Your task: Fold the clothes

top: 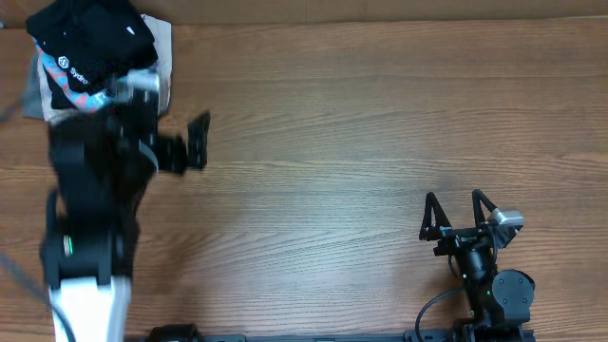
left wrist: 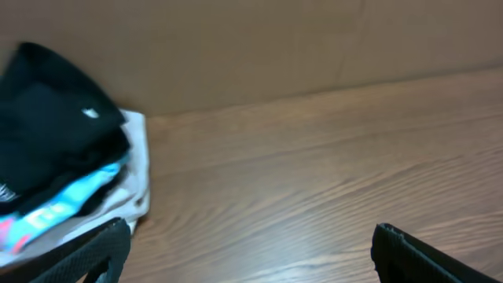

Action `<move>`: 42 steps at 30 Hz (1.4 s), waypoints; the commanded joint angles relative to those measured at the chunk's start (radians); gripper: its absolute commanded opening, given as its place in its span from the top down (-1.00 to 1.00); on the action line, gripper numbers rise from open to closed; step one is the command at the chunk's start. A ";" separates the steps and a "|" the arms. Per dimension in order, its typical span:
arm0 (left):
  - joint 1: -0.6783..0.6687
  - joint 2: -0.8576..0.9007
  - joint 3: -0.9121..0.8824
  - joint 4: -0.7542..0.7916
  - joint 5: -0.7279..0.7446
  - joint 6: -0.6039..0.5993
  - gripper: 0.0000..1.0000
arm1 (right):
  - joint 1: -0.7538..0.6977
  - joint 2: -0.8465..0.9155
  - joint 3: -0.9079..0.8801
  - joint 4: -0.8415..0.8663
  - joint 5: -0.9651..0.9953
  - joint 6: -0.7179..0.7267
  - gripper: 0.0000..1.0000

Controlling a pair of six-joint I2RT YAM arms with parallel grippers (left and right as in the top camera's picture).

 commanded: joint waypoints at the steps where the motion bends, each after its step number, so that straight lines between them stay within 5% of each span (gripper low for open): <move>1: 0.010 -0.151 -0.185 0.071 -0.057 0.035 -0.99 | 0.005 -0.008 -0.010 0.005 0.007 0.001 -1.00; 14: 0.013 -0.748 -0.779 0.447 -0.131 0.033 -1.00 | 0.006 -0.008 -0.010 0.005 0.007 0.001 -1.00; 25: 0.012 -0.992 -1.098 0.661 -0.210 -0.093 -1.00 | 0.005 -0.008 -0.010 0.005 0.007 0.001 -1.00; 34: 0.012 -0.989 -1.101 0.459 -0.235 -0.085 -0.99 | 0.005 -0.008 -0.010 0.005 0.007 0.001 -1.00; 42: 0.011 -0.982 -1.100 0.470 -0.232 -0.089 -1.00 | 0.005 -0.008 -0.010 0.005 0.007 0.001 -1.00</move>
